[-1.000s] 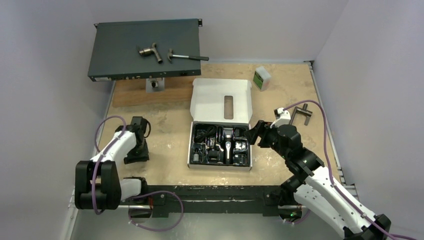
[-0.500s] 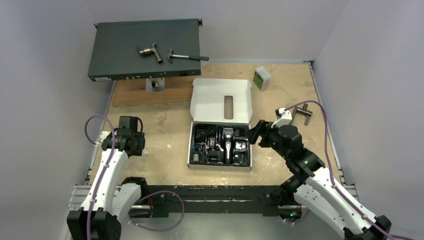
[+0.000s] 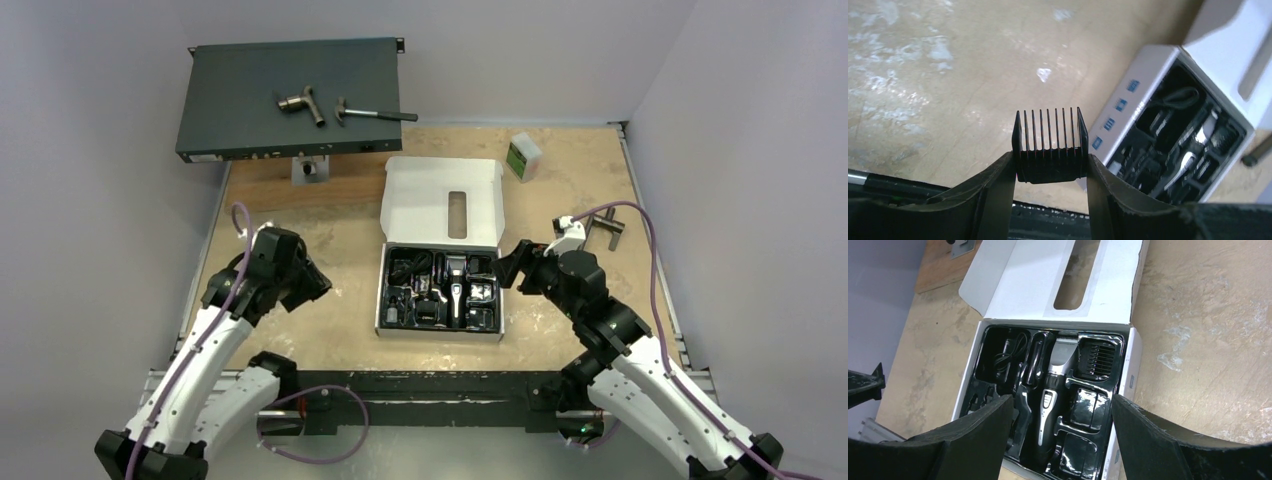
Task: Sort the hair-cutting tools
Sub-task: Pick up the haircut tool at the center of the board, then place the haircut tool in the storage box.
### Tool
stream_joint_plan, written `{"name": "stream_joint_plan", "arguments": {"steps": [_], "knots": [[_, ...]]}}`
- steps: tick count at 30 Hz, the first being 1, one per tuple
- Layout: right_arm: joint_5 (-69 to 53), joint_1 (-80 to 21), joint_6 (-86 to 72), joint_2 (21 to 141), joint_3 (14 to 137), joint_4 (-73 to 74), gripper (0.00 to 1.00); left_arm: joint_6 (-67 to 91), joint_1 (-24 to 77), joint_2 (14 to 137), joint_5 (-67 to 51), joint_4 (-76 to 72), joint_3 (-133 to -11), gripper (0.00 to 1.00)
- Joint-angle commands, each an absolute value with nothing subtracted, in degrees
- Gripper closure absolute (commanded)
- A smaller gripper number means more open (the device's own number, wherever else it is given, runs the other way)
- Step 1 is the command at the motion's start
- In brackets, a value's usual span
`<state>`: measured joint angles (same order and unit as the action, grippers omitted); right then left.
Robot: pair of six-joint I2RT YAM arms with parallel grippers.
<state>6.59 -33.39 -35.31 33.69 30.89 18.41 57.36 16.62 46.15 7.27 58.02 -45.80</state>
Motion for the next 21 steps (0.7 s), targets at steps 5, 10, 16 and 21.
{"name": "stream_joint_plan", "arguments": {"steps": [5,10,16,21], "knots": [[8.52,-33.62,-34.72,32.8,32.57,16.6,0.27,42.1,28.8,45.26,2.48,52.93,-52.01,1.0],[9.05,-33.66,-34.52,32.91,32.0,16.85,0.28,36.88,41.34,50.28,5.8,48.97,-55.24,1.0],[9.12,-33.66,-34.54,33.01,32.12,17.11,0.28,25.77,51.8,52.23,7.28,40.02,-55.76,1.0],[9.49,-33.66,-34.71,32.23,31.84,16.99,0.28,12.87,53.4,46.59,-1.57,25.48,-47.78,1.0]]}}
